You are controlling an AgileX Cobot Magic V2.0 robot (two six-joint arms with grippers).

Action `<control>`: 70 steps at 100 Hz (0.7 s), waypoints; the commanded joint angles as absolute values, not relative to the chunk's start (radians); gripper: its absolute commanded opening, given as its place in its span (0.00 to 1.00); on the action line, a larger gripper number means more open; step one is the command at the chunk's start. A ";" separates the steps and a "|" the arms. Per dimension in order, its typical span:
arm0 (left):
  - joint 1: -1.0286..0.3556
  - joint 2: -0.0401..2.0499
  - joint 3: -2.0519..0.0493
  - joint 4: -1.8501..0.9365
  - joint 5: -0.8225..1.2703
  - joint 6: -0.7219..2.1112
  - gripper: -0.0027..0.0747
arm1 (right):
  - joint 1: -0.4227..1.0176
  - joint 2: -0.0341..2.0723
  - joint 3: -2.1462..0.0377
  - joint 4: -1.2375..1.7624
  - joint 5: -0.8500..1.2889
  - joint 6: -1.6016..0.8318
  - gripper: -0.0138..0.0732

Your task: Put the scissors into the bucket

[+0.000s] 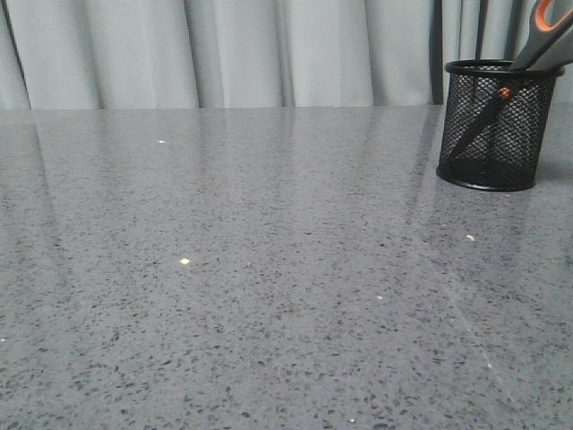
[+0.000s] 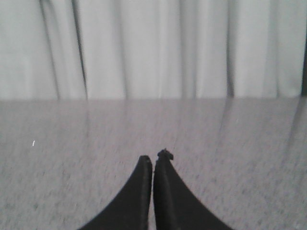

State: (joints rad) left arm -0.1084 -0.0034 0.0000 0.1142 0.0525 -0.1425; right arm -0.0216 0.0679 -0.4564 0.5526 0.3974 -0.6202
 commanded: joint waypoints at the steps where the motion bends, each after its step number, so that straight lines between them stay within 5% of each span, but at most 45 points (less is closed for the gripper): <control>1: -0.082 -0.028 0.039 0.102 0.180 -0.166 0.01 | -0.017 0.076 -0.478 0.570 0.319 -0.627 0.11; 70: -0.065 -0.030 0.039 0.074 0.291 -0.166 0.01 | -0.017 0.076 -0.478 0.570 0.319 -0.627 0.11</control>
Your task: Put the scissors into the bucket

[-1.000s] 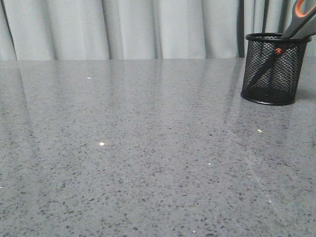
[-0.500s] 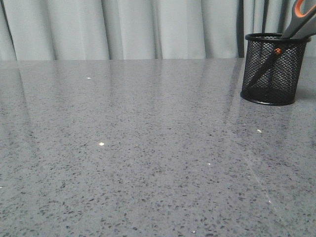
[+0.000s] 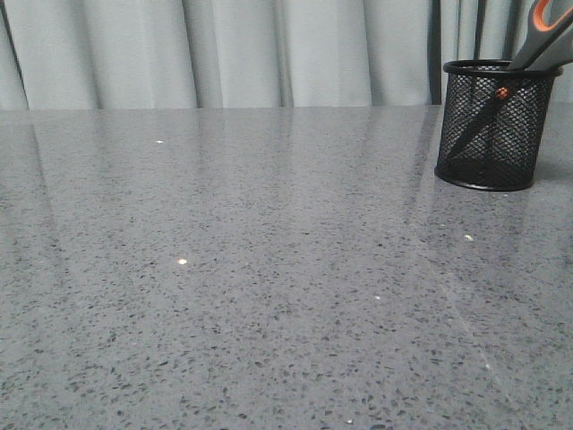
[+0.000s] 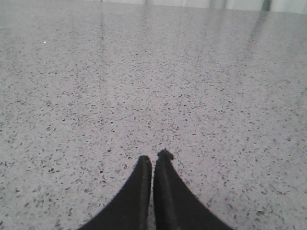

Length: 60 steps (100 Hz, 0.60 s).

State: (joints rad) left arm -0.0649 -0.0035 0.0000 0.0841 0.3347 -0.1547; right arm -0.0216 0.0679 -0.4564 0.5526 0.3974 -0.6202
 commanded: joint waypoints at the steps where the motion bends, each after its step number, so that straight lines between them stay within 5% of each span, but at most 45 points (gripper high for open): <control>1: -0.065 -0.030 0.039 0.074 0.291 -0.166 0.01 | -0.017 0.076 -0.478 0.570 0.319 -0.627 0.11; 49: -0.065 -0.030 0.039 0.074 0.291 -0.166 0.01 | -0.021 0.076 -0.415 0.535 0.271 -0.618 0.11; 60: -0.065 -0.030 0.039 0.074 0.291 -0.166 0.01 | -0.041 0.076 -0.313 0.229 0.162 -0.343 0.11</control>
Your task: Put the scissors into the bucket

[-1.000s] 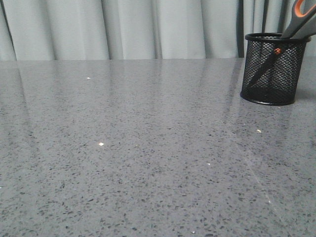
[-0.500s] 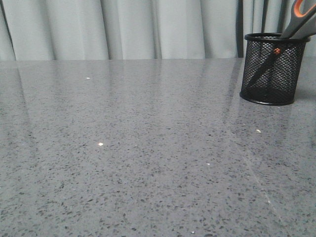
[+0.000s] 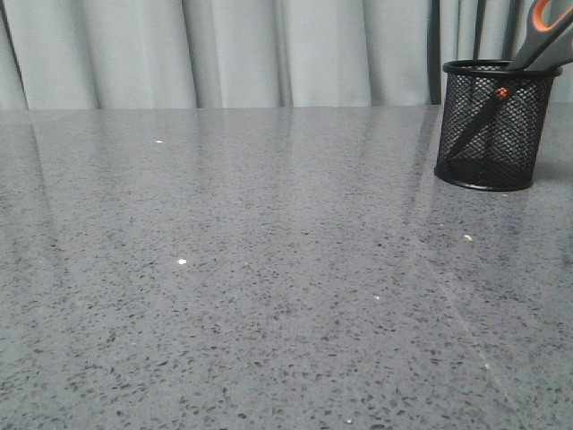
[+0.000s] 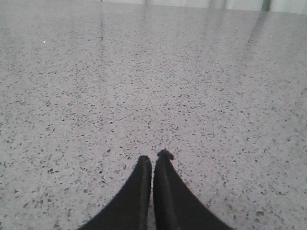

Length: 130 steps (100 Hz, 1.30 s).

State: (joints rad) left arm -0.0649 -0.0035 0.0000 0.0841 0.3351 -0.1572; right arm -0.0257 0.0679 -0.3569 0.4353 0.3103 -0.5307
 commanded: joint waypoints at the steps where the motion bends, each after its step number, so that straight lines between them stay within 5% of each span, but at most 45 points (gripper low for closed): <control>1: -0.065 -0.030 0.039 0.074 0.291 -0.166 0.01 | -0.045 0.076 -0.307 0.208 0.152 -0.320 0.11; 23: -0.065 -0.030 0.039 0.074 0.291 -0.166 0.01 | -0.101 0.064 -0.089 -0.150 0.007 0.280 0.11; 39: -0.065 -0.030 0.039 0.074 0.291 -0.166 0.01 | -0.103 0.002 0.023 -0.152 -0.010 0.287 0.11; 66: -0.065 -0.030 0.039 0.074 0.289 -0.166 0.01 | -0.103 -0.033 0.019 -0.178 0.294 0.281 0.11; 130: -0.065 -0.030 0.039 0.074 0.289 -0.166 0.01 | -0.103 -0.033 0.019 -0.178 0.288 0.263 0.11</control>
